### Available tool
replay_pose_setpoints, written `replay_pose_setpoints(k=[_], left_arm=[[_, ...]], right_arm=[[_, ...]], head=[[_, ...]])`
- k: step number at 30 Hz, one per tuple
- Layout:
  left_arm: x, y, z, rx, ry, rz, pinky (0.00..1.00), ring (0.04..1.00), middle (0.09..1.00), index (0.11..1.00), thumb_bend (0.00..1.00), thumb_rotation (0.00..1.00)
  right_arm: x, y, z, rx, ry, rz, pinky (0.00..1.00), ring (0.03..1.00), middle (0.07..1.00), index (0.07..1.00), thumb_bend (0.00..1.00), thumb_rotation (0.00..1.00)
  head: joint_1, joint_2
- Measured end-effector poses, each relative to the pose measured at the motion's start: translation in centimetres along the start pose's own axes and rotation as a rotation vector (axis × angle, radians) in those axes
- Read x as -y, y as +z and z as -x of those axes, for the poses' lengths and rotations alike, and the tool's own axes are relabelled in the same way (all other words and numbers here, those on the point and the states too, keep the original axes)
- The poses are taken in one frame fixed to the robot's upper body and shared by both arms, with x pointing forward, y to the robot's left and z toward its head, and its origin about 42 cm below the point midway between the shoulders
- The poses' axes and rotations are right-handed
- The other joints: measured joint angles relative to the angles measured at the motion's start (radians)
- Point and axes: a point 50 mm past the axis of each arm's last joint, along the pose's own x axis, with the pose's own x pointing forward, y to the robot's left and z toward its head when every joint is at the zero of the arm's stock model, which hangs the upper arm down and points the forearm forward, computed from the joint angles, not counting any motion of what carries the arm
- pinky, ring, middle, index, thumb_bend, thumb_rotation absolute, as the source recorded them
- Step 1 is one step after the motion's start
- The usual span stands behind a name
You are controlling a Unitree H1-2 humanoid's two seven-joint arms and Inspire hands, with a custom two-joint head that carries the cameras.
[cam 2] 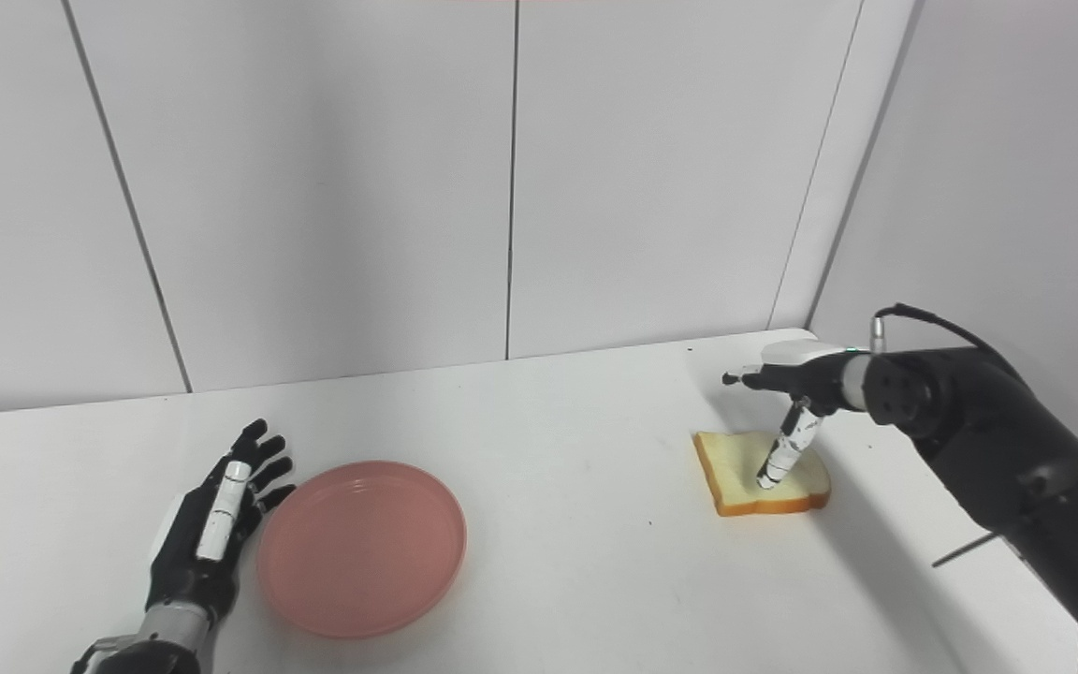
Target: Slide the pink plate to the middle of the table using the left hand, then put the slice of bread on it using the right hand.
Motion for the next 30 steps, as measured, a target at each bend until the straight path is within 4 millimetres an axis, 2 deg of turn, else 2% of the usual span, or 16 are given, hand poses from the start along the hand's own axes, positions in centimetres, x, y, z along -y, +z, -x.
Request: replay_pose_setpoints(k=[4,8,17,18,19,21,30], left_arm=[[0.1,0.0,0.0,0.000,-0.001,0.002,0.77,0.871,0.893,0.894,0.87,0.84],[0.2,0.0,0.0,0.001,-0.001,0.004,0.77,0.871,0.893,0.892,0.86,0.85],[0.1,0.1,0.1,-0.003,0.000,0.005,0.77,0.873,0.897,0.896,0.85,0.85],[0.1,0.1,0.1,-0.004,0.000,0.005,0.76,0.874,0.898,0.895,0.85,0.85],[0.2,0.1,0.1,-0.004,0.000,0.005,0.76,0.877,0.902,0.893,0.85,0.85],[0.2,0.1,0.1,-0.004,0.000,0.005,0.77,0.884,0.908,0.895,0.84,0.85],[0.2,0.1,0.1,-0.003,-0.001,0.006,0.76,0.882,0.903,0.894,0.85,0.84]], right_arm=[[0.2,0.3,-0.3,-0.015,0.081,0.025,0.90,1.000,1.000,0.976,1.00,0.27],[0.0,0.4,-0.6,-0.021,0.146,0.029,0.84,0.990,1.000,0.982,1.00,0.30],[-0.3,-0.1,-0.8,-0.030,0.160,0.011,0.84,1.000,1.000,0.979,1.00,0.30],[-0.4,-0.1,-0.8,-0.032,0.160,0.009,0.86,1.000,1.000,0.979,1.00,0.30],[-0.4,-0.2,-0.9,-0.037,0.159,0.012,0.93,1.000,1.000,0.978,1.00,0.30],[-0.6,-0.1,-1.1,-0.054,0.159,0.029,0.99,1.000,1.000,0.980,1.00,0.31],[-1.5,0.9,-2.1,-0.058,0.079,0.180,1.00,1.000,1.000,0.956,1.00,0.35]], head=[[0.002,0.000],[0.003,0.002],[0.006,0.005],[0.006,0.005],[0.006,0.005],[0.006,0.005],[0.011,0.011]])
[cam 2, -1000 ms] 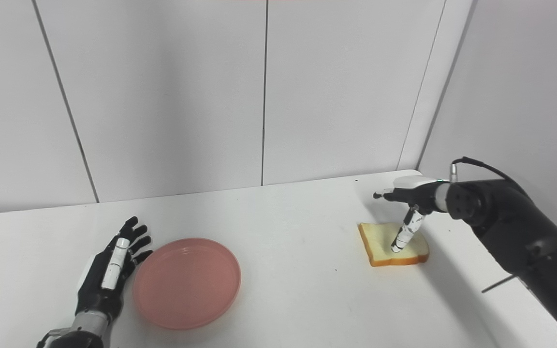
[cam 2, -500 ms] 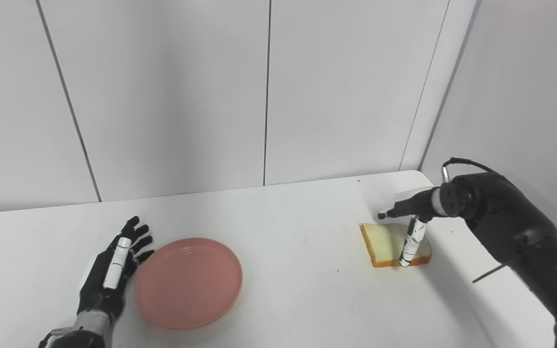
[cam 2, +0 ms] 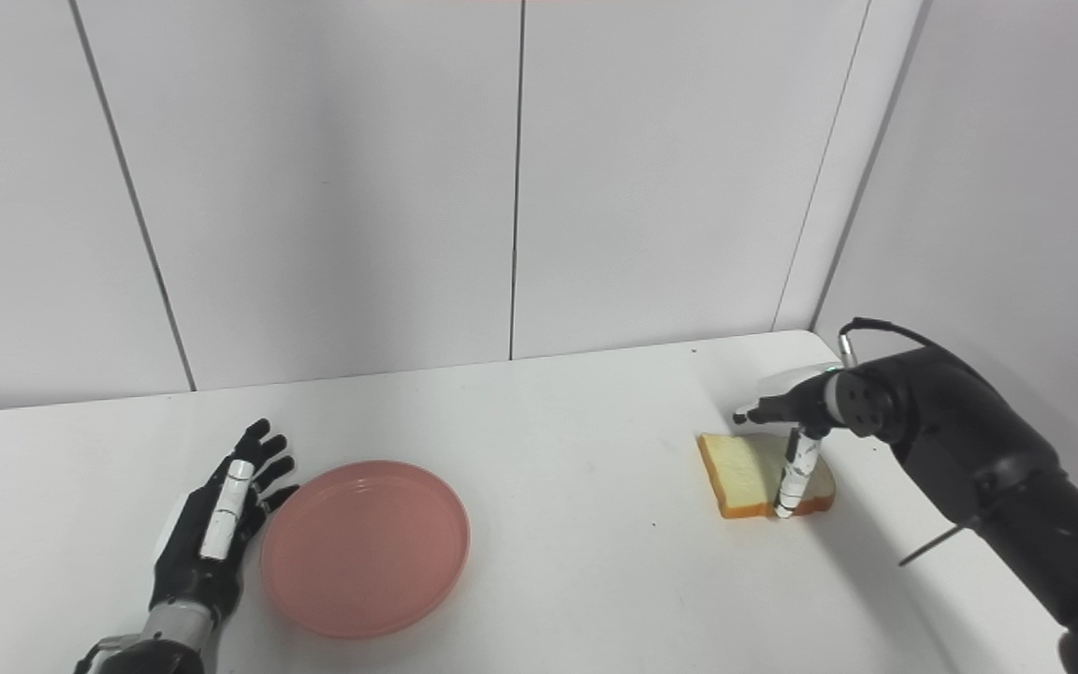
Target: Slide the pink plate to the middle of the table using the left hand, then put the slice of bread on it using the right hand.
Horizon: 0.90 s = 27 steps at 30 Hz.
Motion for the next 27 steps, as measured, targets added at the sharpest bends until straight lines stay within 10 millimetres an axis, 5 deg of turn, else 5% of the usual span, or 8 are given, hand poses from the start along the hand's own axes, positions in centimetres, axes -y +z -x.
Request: replay_pose_setpoints(k=[22,27], left_arm=[[0.1,-0.1,0.1,-0.005,0.000,0.007,0.77,0.881,0.907,0.889,0.84,0.84],[0.1,0.0,0.1,-0.007,-0.001,0.007,0.78,0.881,0.912,0.897,0.85,0.84]], right_arm=[[-2.6,0.6,-1.5,0.015,-0.089,-0.048,1.00,1.000,0.991,0.914,1.00,0.31],[-3.2,0.2,-1.8,0.042,-0.126,-0.151,0.64,0.688,0.750,0.807,0.92,0.22]], head=[[0.011,0.009],[0.011,0.009]])
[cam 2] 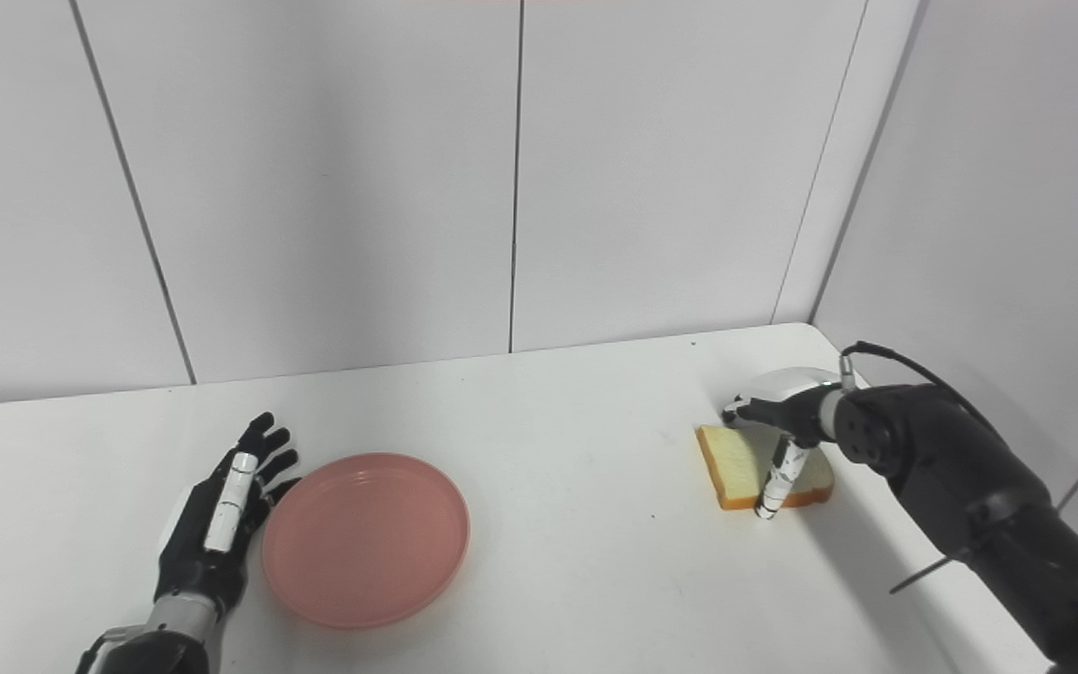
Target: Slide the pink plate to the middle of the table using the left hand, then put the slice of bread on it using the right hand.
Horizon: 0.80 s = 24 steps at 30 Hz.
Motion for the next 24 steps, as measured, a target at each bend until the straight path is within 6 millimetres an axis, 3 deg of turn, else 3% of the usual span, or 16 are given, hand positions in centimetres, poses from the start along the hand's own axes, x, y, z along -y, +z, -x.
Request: replay_pose_setpoints(k=[3,8,10,24], left_arm=[[0.11,0.02,-0.01,-0.002,-0.002,0.001,0.78,0.880,0.912,0.894,0.85,0.84],[0.12,0.05,-0.01,-0.008,-0.003,0.002,0.78,0.880,0.912,0.895,0.84,0.83],[0.13,0.05,-0.01,-0.010,-0.003,0.002,0.78,0.877,0.908,0.889,0.83,0.83],[0.13,0.15,-0.01,-0.013,-0.002,0.002,0.77,0.876,0.908,0.893,0.82,0.83]], right_arm=[[0.07,-0.29,-0.19,-0.001,-0.030,-0.034,0.54,0.573,0.622,0.695,0.83,0.20],[0.36,-0.07,-0.29,-0.002,-0.039,-0.018,0.48,0.530,0.600,0.617,0.76,0.24],[0.48,-0.01,-0.28,-0.001,-0.041,-0.013,0.47,0.524,0.594,0.508,0.55,0.16],[0.64,0.48,0.35,0.026,-0.028,-0.007,0.48,0.526,0.591,0.498,0.51,0.17]], head=[[0.000,0.005],[0.000,0.005],[0.000,0.005],[0.003,0.009]])
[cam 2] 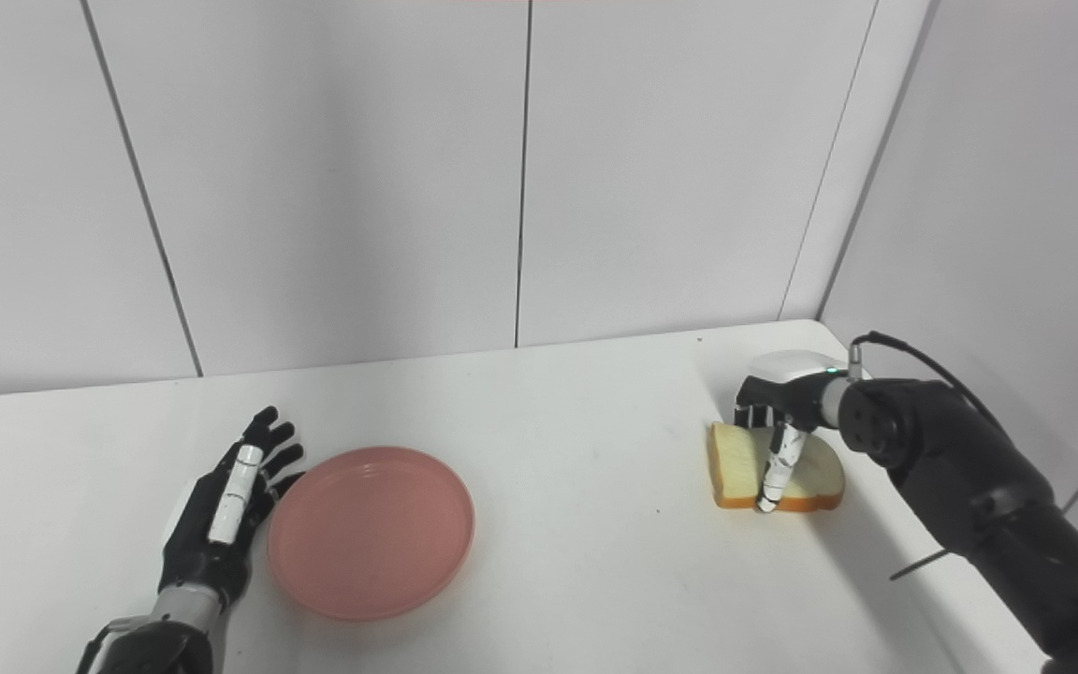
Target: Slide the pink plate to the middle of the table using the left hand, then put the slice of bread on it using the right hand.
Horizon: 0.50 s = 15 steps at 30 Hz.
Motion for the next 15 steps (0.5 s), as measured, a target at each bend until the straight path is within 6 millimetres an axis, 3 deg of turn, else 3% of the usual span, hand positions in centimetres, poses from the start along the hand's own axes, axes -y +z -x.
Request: replay_pose_setpoints(k=[6,13,15], left_arm=[[0.0,0.0,0.0,0.000,0.001,0.000,0.78,0.877,0.908,0.896,0.83,0.83],[0.2,0.0,0.0,0.000,0.003,0.000,0.76,0.868,0.900,0.890,0.83,0.82],[0.4,0.0,0.0,0.000,0.004,0.002,0.77,0.873,0.905,0.893,0.82,0.82]], right_arm=[[0.4,0.9,0.5,0.022,0.030,0.042,0.44,0.492,0.553,0.493,0.52,0.17],[1.0,2.9,1.2,0.057,0.072,0.064,0.48,0.524,0.598,0.498,0.52,0.17],[1.2,3.6,1.3,0.079,0.078,0.074,0.49,0.538,0.617,0.676,0.71,0.37]], head=[[0.005,0.002],[0.009,0.000],[0.012,0.000]])
